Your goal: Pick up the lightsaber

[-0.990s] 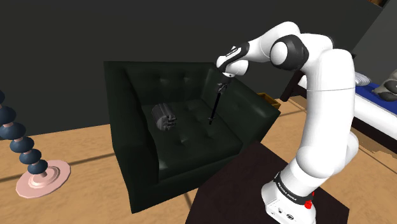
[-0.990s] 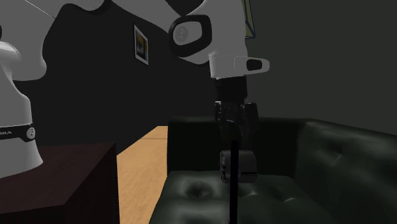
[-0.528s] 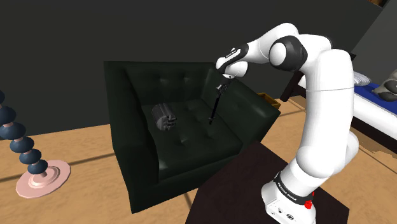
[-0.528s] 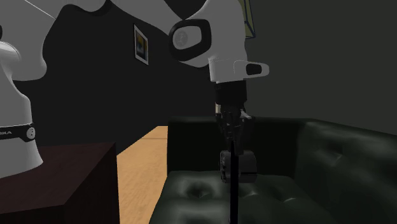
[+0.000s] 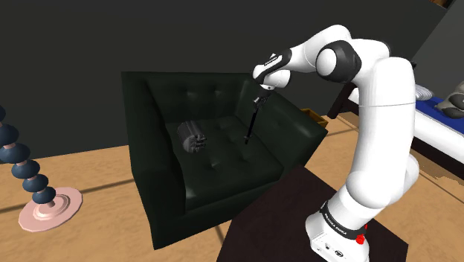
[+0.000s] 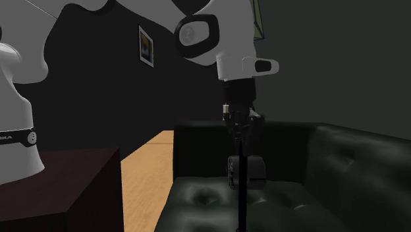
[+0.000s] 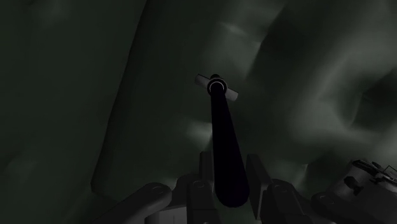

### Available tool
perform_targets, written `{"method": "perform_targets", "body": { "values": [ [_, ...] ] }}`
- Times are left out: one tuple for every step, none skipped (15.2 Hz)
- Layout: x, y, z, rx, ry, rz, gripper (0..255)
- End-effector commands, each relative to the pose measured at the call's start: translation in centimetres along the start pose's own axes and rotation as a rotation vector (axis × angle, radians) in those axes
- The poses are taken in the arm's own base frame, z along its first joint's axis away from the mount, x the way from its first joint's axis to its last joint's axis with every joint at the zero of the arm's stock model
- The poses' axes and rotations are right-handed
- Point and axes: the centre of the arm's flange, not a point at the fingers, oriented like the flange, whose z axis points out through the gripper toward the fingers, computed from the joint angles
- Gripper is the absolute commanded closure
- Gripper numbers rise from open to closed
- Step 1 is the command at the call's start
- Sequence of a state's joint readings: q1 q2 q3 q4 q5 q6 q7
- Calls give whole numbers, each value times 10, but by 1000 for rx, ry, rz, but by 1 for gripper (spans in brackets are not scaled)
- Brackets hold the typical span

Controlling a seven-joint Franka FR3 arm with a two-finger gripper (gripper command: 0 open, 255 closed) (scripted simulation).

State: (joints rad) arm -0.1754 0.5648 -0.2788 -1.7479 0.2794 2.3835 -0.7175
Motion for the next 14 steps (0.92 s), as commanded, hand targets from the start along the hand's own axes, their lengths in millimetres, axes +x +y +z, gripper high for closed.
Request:
{"method": "perform_targets", "body": {
  "values": [
    [0, 1, -10, 0, 0, 0, 255],
    [1, 1, -15, 0, 0, 0, 255],
    [2, 1, -21, 0, 0, 0, 255],
    [2, 1, -26, 0, 0, 0, 255],
    [3, 1, -31, 0, 0, 0, 255],
    [3, 1, -36, 0, 0, 0, 255],
    [4, 1, -42, 0, 0, 0, 255],
    [5, 1, -47, 0, 0, 0, 255],
    [5, 1, -52, 0, 0, 0, 255],
    [6, 1, -57, 0, 0, 0, 255],
    [6, 2, -63, 0, 0, 0, 255],
    [7, 2, -68, 0, 0, 0, 255],
    [7, 2, -69, 0, 0, 0, 255],
    [7, 2, -69, 0, 0, 0, 255]
  ]
}}
